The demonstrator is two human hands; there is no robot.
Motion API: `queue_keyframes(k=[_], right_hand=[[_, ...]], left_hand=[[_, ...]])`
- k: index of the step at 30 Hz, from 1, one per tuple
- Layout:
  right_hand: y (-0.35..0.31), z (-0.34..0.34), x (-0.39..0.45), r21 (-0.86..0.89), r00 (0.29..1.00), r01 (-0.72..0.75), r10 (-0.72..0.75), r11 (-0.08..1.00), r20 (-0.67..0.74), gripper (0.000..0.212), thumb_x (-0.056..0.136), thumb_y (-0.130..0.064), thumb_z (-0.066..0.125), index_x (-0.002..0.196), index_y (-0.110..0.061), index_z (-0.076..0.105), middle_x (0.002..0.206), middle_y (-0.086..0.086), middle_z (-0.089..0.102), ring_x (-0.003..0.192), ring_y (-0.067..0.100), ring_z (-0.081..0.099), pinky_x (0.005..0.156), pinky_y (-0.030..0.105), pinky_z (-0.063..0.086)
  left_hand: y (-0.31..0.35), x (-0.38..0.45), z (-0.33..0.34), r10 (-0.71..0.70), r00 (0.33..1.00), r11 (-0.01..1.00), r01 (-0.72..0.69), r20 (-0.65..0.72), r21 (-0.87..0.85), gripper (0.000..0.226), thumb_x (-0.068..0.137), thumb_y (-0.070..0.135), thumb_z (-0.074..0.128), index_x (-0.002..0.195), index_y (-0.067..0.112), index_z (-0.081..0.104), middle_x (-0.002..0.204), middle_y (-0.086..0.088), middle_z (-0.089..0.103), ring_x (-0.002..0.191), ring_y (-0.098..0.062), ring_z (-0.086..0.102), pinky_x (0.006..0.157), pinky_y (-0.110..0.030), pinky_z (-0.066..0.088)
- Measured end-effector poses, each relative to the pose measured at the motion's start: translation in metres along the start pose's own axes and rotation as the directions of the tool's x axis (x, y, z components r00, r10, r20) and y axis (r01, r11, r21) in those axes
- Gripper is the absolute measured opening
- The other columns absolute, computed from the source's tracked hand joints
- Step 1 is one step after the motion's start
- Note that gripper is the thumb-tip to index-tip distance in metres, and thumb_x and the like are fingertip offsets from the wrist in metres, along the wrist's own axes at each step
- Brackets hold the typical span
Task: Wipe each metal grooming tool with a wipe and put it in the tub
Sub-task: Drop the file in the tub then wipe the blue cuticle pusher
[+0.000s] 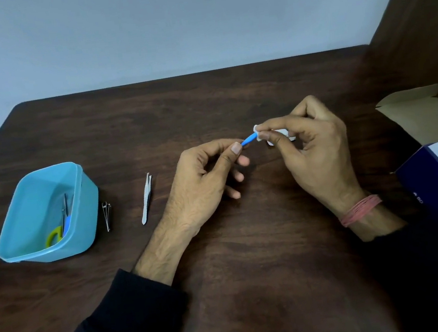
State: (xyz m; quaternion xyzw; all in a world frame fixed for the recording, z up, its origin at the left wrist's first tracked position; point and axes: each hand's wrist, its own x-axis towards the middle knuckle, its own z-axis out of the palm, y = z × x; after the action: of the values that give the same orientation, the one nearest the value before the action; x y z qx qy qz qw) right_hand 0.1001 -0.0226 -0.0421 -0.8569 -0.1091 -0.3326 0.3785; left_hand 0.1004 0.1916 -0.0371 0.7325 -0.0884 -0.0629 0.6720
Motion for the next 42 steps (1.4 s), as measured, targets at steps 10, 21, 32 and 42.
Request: queue_keyframes(k=[10, 21, 32, 42], right_hand=[[-0.0032, 0.0022, -0.0021, 0.006, 1.000, 0.022, -0.022, 1.000, 0.015, 0.011, 0.099, -0.020, 0.086, 0.110, -0.022, 0.089, 0.078, -0.009, 0.046, 0.064, 0.008, 0.049, 0.062, 0.019, 0.041], [-0.0068, 0.0010, -0.0012, 0.052, 0.989, 0.107, -0.111, 0.993, 0.097, 0.012, 0.101, -0.017, 0.084, 0.112, -0.019, 0.088, 0.068, -0.006, 0.044, 0.061, 0.008, 0.047, 0.068, 0.016, 0.039], [-0.0020, 0.0007, 0.0018, 0.019, 0.998, 0.057, -0.057, 0.998, 0.016, 0.013, 0.099, -0.016, 0.086, 0.111, -0.019, 0.089, 0.069, -0.023, 0.044, 0.058, 0.006, 0.046, 0.062, 0.019, 0.038], [-0.0053, 0.0015, 0.0012, 0.060, 0.996, 0.068, -0.071, 0.996, 0.052, 0.014, 0.098, -0.013, 0.087, 0.110, -0.019, 0.089, 0.066, -0.012, 0.042, 0.058, 0.008, 0.044, 0.064, 0.022, 0.040]], left_hand=[[-0.0005, 0.0000, -0.0002, 0.013, 1.000, 1.000, -0.013, 0.002, 0.007, 0.019, 0.113, 0.021, 0.065, 0.119, 0.015, 0.083, 0.092, 0.000, 0.081, 0.073, -0.009, 0.070, 0.052, -0.026, 0.060], [-0.0010, 0.0003, -0.0008, 0.021, 1.000, 0.999, -0.022, 0.022, 0.026, 0.018, 0.112, 0.018, 0.067, 0.116, 0.018, 0.085, 0.091, 0.000, 0.081, 0.073, -0.010, 0.069, 0.053, -0.027, 0.060], [0.0025, -0.0010, -0.0011, 0.003, 0.999, 1.000, -0.003, 0.051, -0.002, 0.022, 0.115, 0.019, 0.062, 0.124, 0.017, 0.082, 0.097, 0.001, 0.082, 0.076, -0.011, 0.069, 0.055, -0.028, 0.060], [0.0046, -0.0006, -0.0030, -0.030, 0.994, 0.999, 0.034, 0.104, -0.036, 0.039, 0.112, -0.003, 0.047, 0.125, 0.012, 0.081, 0.096, 0.002, 0.079, 0.071, -0.012, 0.065, 0.052, -0.027, 0.057]])
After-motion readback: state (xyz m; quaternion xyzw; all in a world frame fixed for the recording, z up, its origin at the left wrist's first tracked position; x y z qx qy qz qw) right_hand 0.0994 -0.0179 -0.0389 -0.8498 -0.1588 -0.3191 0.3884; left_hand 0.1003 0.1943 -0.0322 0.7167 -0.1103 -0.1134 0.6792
